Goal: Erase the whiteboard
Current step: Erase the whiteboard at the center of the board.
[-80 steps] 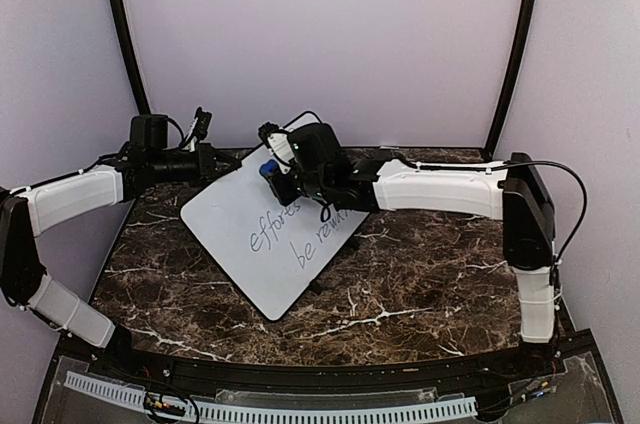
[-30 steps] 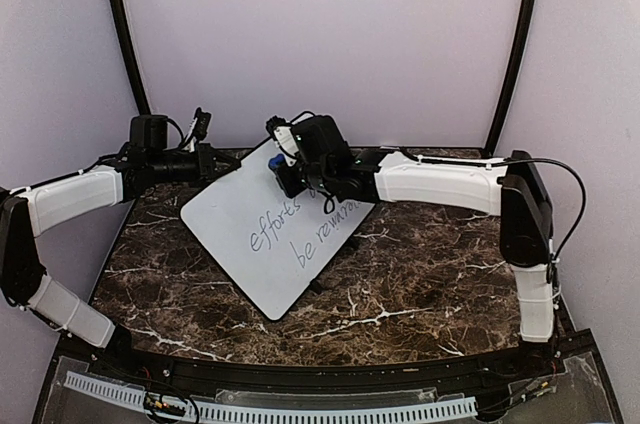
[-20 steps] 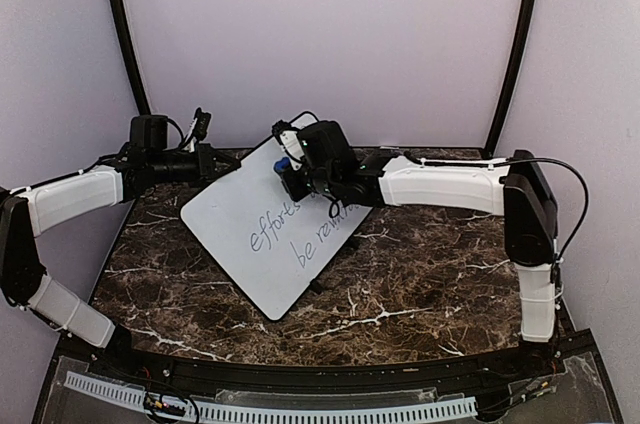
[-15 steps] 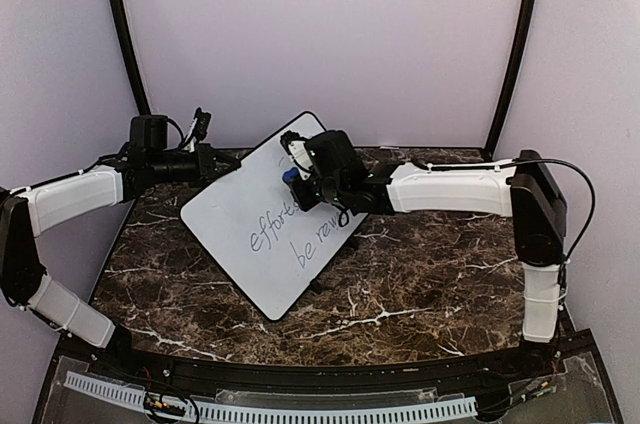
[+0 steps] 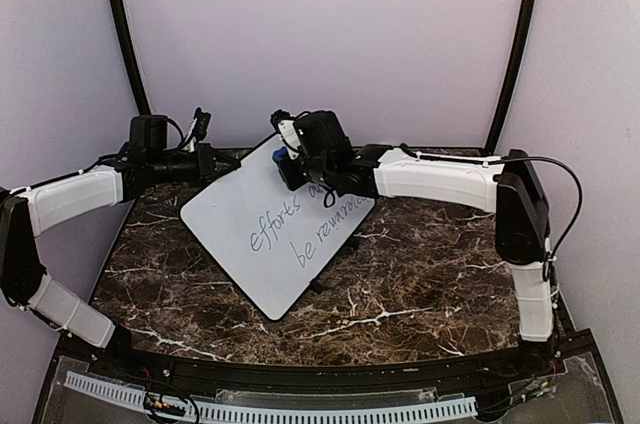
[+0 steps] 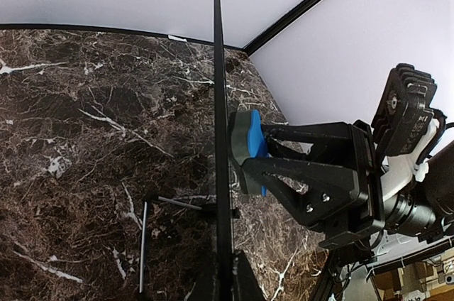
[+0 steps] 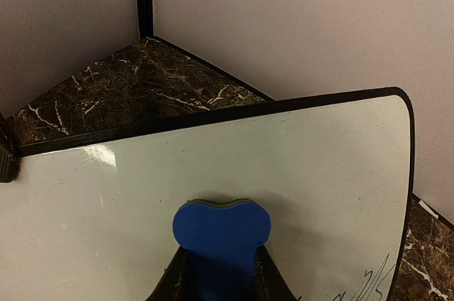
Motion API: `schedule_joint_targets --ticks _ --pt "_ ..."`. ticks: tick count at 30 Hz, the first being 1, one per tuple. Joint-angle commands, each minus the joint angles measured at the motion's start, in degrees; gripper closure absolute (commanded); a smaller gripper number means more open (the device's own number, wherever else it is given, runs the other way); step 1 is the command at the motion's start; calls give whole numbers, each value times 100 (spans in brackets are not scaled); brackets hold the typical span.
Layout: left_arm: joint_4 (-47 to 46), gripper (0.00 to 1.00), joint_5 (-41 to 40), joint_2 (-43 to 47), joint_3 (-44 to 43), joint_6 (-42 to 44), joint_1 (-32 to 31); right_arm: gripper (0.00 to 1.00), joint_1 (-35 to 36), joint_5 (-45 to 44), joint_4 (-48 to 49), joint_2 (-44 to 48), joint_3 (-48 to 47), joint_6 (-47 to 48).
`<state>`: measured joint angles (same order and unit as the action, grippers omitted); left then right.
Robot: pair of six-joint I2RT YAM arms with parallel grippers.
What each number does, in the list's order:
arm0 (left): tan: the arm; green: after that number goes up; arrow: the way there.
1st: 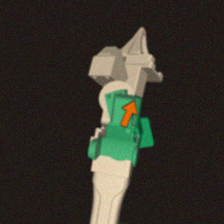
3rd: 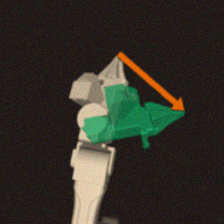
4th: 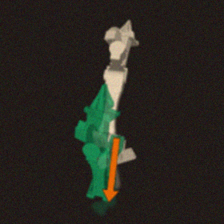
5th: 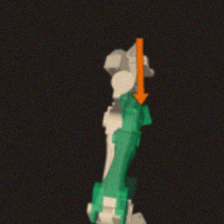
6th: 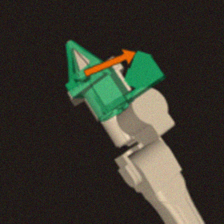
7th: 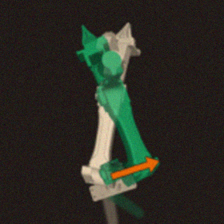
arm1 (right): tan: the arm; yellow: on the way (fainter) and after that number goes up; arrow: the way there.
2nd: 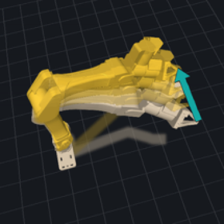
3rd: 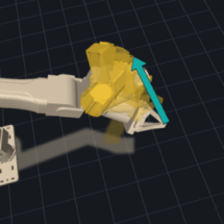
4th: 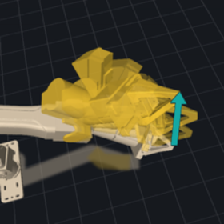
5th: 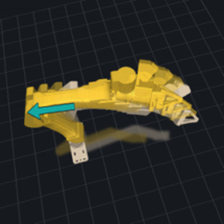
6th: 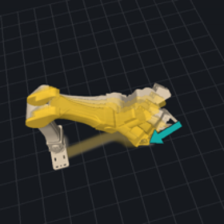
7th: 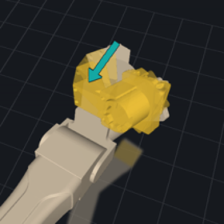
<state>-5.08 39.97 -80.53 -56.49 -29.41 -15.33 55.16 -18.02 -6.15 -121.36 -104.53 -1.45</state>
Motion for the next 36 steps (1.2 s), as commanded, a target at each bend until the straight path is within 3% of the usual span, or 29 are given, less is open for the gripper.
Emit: schedule_joint_targets --ticks 1,12,27,36 --pt "-459 100 512 367 -46 128 -86 80 -119 59 -157 -234 65 49" --pt "-476 100 532 332 -49 102 -84 80 -124 257 349 544 1676 -143" --pt "-444 100 518 371 -54 136 -84 80 -240 219 -45 -348 -97 31" --pt "-445 100 520 380 -55 137 -84 80 -242 328 254 124 1079 -135"
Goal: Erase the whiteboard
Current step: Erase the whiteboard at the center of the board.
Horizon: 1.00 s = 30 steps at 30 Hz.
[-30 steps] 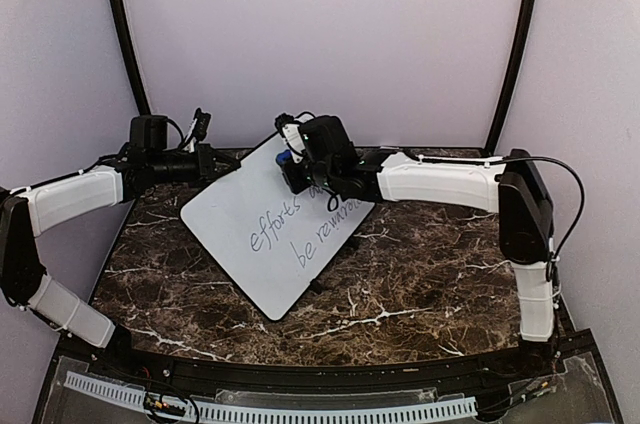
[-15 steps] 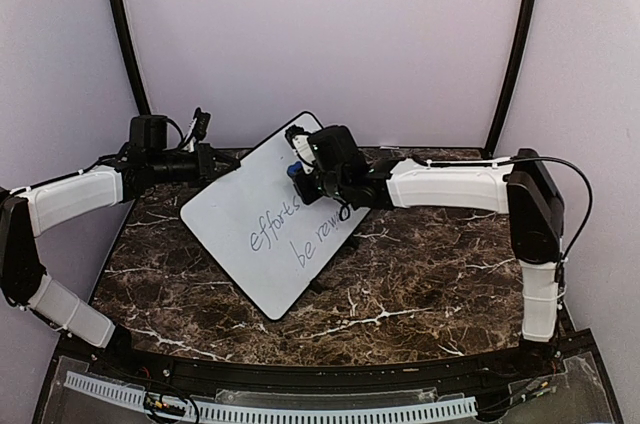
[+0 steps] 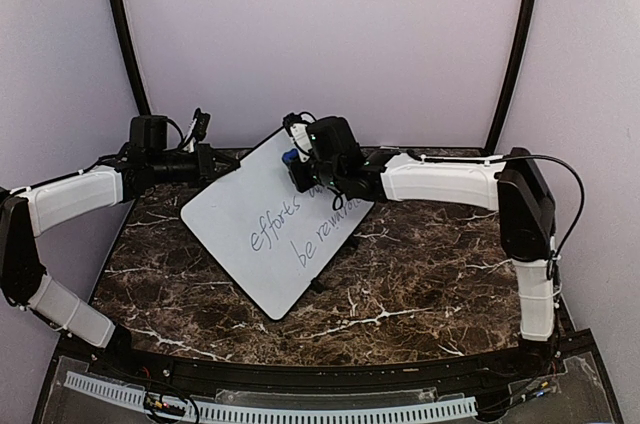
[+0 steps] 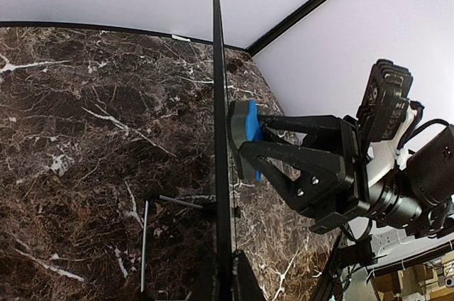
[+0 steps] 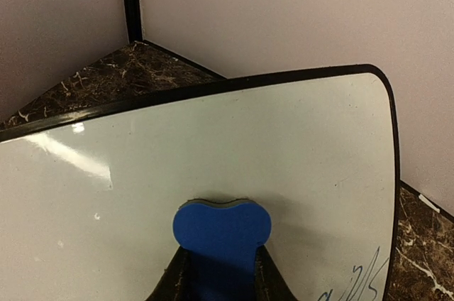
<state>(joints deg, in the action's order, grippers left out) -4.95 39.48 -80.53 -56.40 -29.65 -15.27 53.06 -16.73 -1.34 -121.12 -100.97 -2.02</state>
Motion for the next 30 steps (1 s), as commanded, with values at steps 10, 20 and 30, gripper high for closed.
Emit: schedule_joint_targets --ticks 10,20,30 --pt "-467 100 563 370 -62 150 -90 80 50 454 -113 371 939 19" --pt "-419 100 490 363 -69 188 -90 79 883 354 -22 501 1018 816" --pt "-452 100 503 339 -57 130 -90 79 1304 385 410 1083 2050 915"
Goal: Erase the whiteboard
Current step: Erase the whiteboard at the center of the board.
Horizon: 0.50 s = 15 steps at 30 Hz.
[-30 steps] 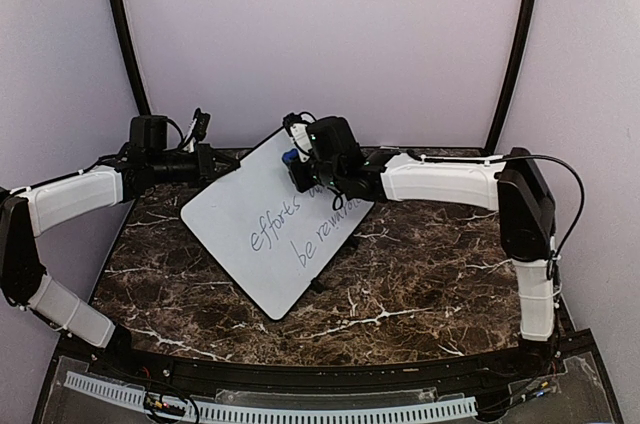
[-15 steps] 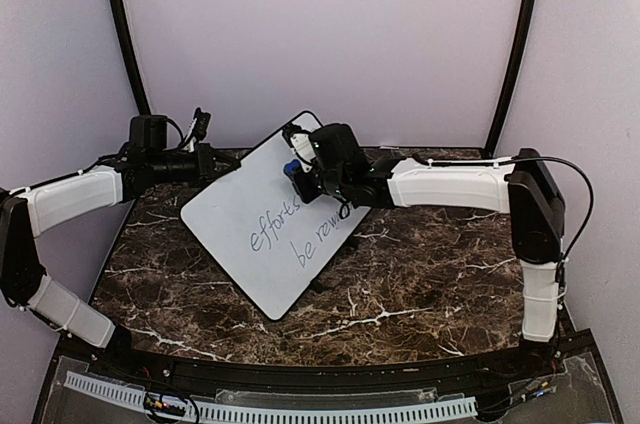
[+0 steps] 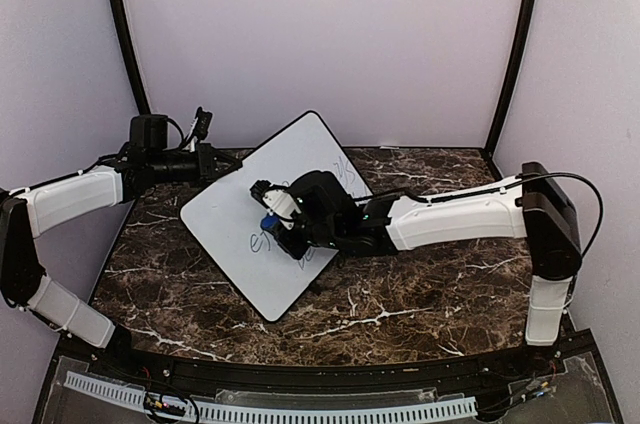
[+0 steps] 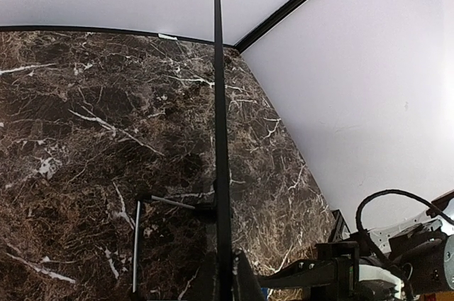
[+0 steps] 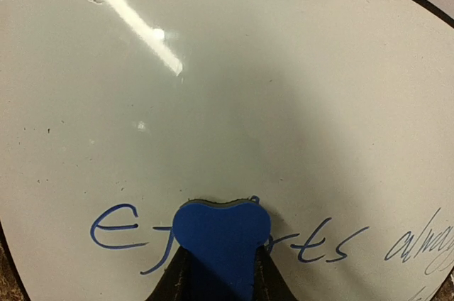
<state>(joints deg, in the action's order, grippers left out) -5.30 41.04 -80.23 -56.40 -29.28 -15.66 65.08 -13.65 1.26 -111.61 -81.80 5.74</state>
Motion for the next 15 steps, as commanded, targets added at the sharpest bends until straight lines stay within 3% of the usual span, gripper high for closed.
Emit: schedule_joint_targets --ticks 1,11,15 --pt "-419 100 346 307 -56 83 -51 79 137 81 156 112 62 171" --pt "-404 100 253 304 -36 52 -51 79 518 16 -343 -690 -1555 600" --pt "-389 100 207 322 -33 53 -52 79 621 -67 -440 -746 -1648 719"
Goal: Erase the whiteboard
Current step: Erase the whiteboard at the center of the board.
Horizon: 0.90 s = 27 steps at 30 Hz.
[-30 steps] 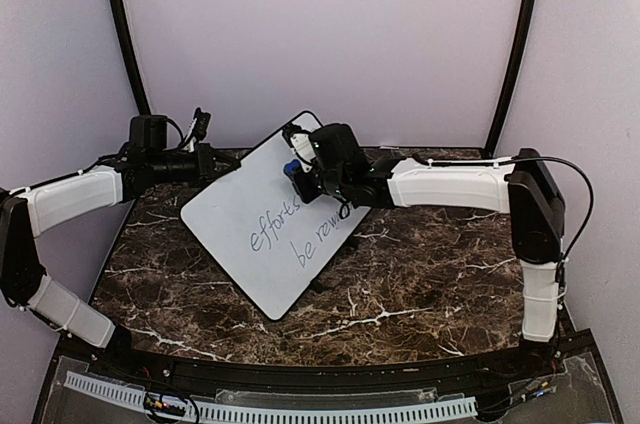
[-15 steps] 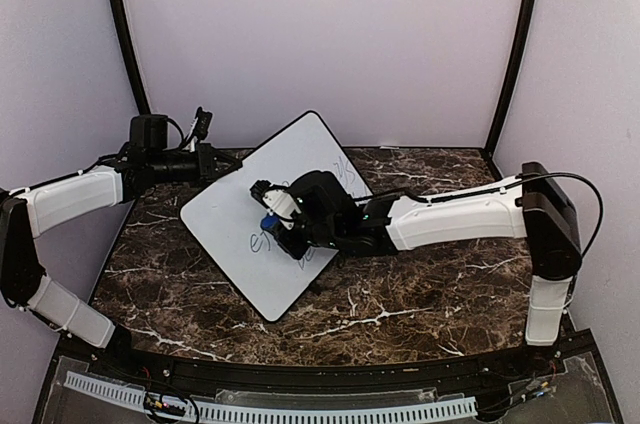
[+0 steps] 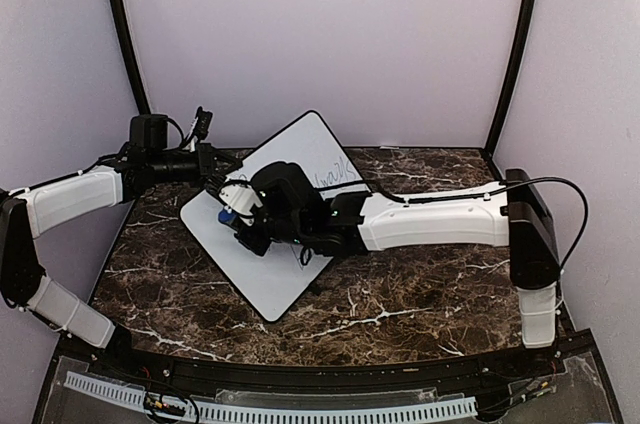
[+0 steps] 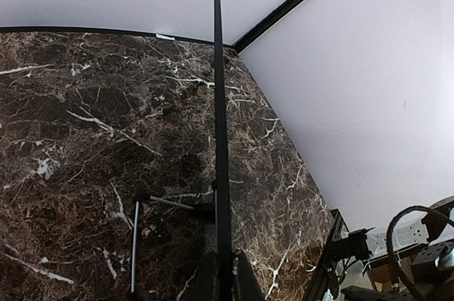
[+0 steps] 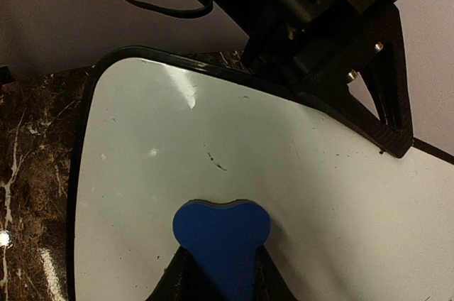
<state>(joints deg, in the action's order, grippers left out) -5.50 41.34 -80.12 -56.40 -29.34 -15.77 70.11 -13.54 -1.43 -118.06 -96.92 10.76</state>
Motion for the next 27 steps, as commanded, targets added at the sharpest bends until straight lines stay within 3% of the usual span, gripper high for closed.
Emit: schedule_joint_targets --ticks 1,8,14,19,27 --pt "-359 100 162 312 -35 65 -40 79 124 -105 -181 -68 -56 232" --pt "-338 100 118 315 -46 53 -40 79 130 -39 -90 257 472 192" --pt "-338 100 49 308 -31 39 -40 79 118 -321 -393 -342 -613 259" --pt "-334 100 18 287 -19 21 -40 79 122 5 -707 -660 -1341 283" --pt "-320 100 -46 295 -24 21 -40 79 143 341 -636 -31 -113 117"
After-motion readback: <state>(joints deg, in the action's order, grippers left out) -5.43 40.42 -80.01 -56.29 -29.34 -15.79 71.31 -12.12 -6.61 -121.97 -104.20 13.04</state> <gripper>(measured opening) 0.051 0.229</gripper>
